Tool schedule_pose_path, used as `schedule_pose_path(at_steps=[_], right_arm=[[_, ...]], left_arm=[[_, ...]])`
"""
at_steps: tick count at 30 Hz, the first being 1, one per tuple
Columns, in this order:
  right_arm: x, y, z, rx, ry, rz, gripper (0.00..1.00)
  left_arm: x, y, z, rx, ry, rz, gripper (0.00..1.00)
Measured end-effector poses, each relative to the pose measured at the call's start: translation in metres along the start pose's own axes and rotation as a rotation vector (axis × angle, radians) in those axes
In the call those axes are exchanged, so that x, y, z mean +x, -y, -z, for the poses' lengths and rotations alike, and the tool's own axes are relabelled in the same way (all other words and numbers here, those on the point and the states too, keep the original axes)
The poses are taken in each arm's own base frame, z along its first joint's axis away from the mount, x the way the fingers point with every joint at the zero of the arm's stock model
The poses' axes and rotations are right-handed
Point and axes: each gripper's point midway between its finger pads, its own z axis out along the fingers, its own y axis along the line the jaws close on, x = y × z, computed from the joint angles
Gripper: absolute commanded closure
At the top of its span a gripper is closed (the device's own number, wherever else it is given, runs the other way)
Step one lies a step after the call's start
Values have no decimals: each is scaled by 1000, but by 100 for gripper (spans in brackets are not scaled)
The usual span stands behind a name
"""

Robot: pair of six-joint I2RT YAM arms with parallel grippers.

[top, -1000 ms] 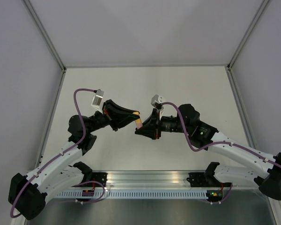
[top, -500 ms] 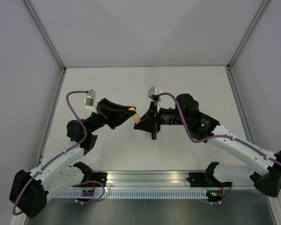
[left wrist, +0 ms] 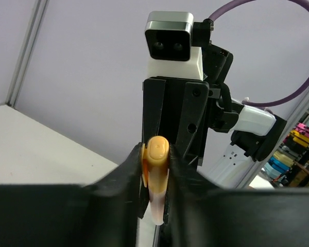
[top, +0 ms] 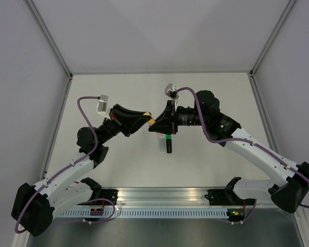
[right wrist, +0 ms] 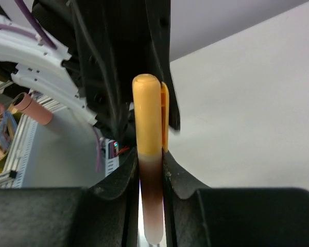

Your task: Insert the pens into the pen caps

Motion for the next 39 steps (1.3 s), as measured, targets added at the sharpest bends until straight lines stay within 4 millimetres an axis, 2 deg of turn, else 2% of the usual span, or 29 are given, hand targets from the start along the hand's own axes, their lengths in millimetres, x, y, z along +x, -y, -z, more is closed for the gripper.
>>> schedule_pose_path(at_steps=[2, 3, 4, 6, 9, 11, 14, 16, 18, 20, 22, 25, 27, 29, 36, 39], right_arm=[[-6, 3, -1, 6, 27, 19, 100], [-16, 6, -1, 16, 61, 42, 100], [-20, 10, 1, 34, 83, 56, 100], [-32, 20, 5, 76, 144, 104, 100], [-27, 32, 12, 139, 187, 136, 100], [-11, 49, 16, 209, 181, 114, 100], [19, 84, 21, 362, 142, 24, 100], [42, 111, 26, 495, 101, -62, 100], [71, 141, 29, 635, 43, -154, 100], [106, 173, 37, 788, -19, -240, 100], [149, 195, 48, 916, -103, -312, 100], [205, 213, 69, 1067, -218, -397, 100], [231, 218, 83, 1149, -269, -436, 100], [244, 221, 94, 1213, -291, -460, 96], [267, 232, 99, 1298, -307, -514, 82], [266, 235, 98, 1308, -288, -519, 74]], left_arm=[[3, -1, -2, -15, -42, -2, 47], [9, 0, -3, -26, -79, 8, 29], [10, -1, -5, -45, -104, 6, 23], [10, 0, -9, -79, -153, 4, 14], [-2, -1, -17, -164, -194, -12, 2], [-18, 4, -17, -208, -168, -45, 0], [-38, 11, -4, -272, -102, -92, 0], [-42, 7, 8, -325, -63, -107, 0], [-37, -9, 21, -409, -41, -103, 0], [-18, -44, 36, -545, -60, -81, 0], [16, -88, 56, -691, -122, -51, 0], [73, -137, 93, -876, -271, 4, 0], [98, -152, 114, -955, -352, 30, 0], [101, -154, 121, -977, -363, 32, 0], [76, -145, 117, -972, -269, -14, 0], [68, -144, 118, -983, -240, -29, 0]])
